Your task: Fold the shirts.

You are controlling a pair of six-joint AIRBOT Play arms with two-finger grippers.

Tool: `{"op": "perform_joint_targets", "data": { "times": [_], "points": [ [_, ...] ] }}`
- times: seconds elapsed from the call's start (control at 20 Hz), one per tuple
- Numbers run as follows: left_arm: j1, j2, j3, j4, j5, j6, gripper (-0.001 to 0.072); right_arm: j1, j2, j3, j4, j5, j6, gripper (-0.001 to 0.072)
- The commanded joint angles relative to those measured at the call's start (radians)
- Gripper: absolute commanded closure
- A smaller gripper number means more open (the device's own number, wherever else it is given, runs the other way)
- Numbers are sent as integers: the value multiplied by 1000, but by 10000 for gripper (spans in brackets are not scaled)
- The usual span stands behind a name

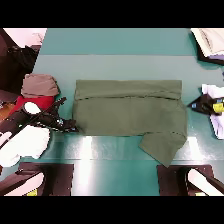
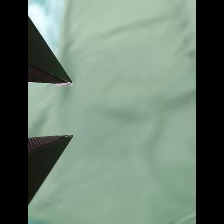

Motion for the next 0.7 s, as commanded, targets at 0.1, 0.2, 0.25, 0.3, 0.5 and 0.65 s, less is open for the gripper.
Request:
{"op": "perform_joint_targets", "data": {
  "times": [0.1, 0.2, 0.25, 0.3, 0.5, 0.65],
  "points": [
    [-6, 19, 56, -3, -5, -5, 680, -91, 126, -261, -233, 68, 96, 345],
    [-6, 19, 60, -3, 2, -5, 679, -132, 157, -357, -233, 76, 108, 346],
    [-6, 19, 60, -3, 5, -5, 680, -143, 165, -401, -233, 76, 116, 345],
    [-6, 19, 60, -3, 4, -5, 680, -145, 168, -435, -233, 70, 130, 345],
    [-6, 19, 60, -3, 0, -5, 679, -96, 168, -510, -198, -20, 142, 345],
    [-6, 19, 60, -2, -5, -4, 679, -35, 167, -511, -181, -89, 145, 347]
  ]
}}
